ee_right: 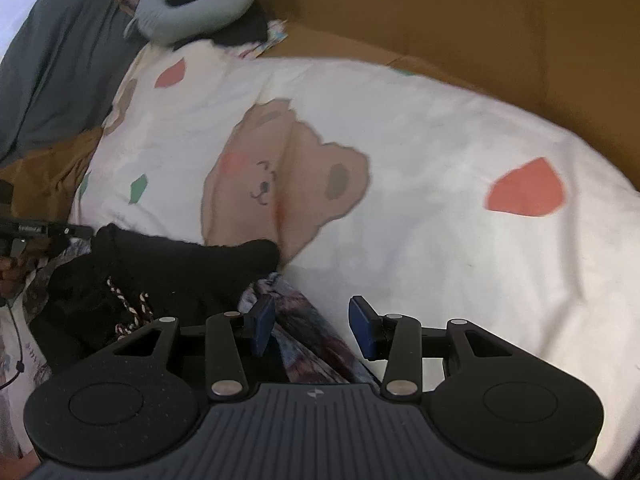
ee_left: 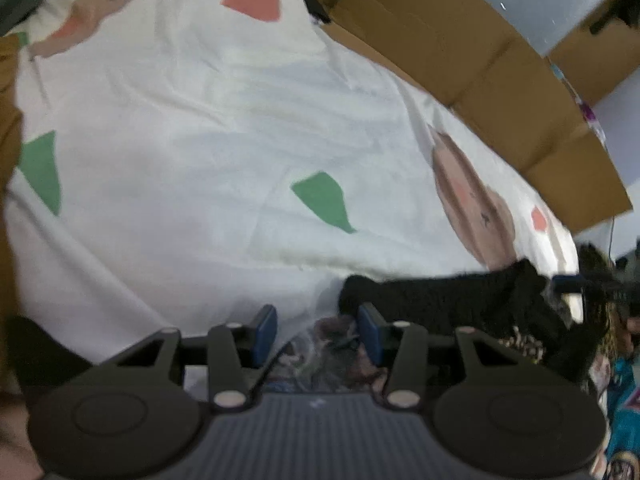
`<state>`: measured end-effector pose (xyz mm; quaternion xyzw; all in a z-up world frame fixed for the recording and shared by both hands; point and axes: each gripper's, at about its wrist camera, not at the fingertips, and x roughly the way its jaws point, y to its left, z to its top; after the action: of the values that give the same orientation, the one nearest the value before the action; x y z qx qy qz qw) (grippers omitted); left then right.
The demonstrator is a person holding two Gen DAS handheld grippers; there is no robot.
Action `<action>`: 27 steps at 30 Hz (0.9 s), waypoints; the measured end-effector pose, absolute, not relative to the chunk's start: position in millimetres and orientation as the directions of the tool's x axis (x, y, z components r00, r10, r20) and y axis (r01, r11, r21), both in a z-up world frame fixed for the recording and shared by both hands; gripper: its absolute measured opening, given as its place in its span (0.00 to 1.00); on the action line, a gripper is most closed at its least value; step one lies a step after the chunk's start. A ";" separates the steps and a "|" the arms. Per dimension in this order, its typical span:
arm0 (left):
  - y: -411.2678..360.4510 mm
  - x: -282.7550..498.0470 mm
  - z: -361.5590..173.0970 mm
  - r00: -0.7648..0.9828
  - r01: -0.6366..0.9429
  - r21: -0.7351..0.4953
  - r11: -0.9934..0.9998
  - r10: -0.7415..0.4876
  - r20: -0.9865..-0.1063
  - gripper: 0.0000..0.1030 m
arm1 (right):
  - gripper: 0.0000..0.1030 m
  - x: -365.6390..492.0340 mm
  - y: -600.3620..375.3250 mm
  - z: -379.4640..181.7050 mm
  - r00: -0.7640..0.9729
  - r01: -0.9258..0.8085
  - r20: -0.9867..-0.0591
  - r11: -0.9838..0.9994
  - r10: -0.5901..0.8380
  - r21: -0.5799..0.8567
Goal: Fold clothes
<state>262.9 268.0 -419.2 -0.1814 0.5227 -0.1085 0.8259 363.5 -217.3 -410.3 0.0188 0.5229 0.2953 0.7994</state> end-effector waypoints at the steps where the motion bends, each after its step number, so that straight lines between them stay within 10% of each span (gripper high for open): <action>1: 266.7 262.6 -421.4 0.421 -0.003 -0.417 0.909 -0.377 -0.825 0.46 | 0.47 366.5 -213.3 -412.8 0.262 -0.462 -0.824 0.815 0.502 0.350; 19: 216.7 260.8 -427.3 0.247 0.266 -0.275 0.924 -0.341 -0.907 0.46 | 0.50 376.3 -156.6 -439.7 0.072 -0.668 -0.880 0.679 0.469 0.307; 22: 205.7 256.4 -425.8 0.256 0.300 -0.239 0.924 -0.319 -0.913 0.29 | 0.24 372.2 -152.4 -434.7 0.094 -0.693 -0.883 0.668 0.459 0.273; 27: 195.0 243.1 -414.8 0.313 0.327 -0.165 0.930 -0.272 -0.910 0.10 | 0.09 364.7 -154.2 -422.2 0.164 -0.706 -0.880 0.676 0.446 0.211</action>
<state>243.1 195.0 -414.8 0.0249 0.5561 -0.1849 0.8099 364.7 -154.2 -422.2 -0.1248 0.5209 0.3828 0.7527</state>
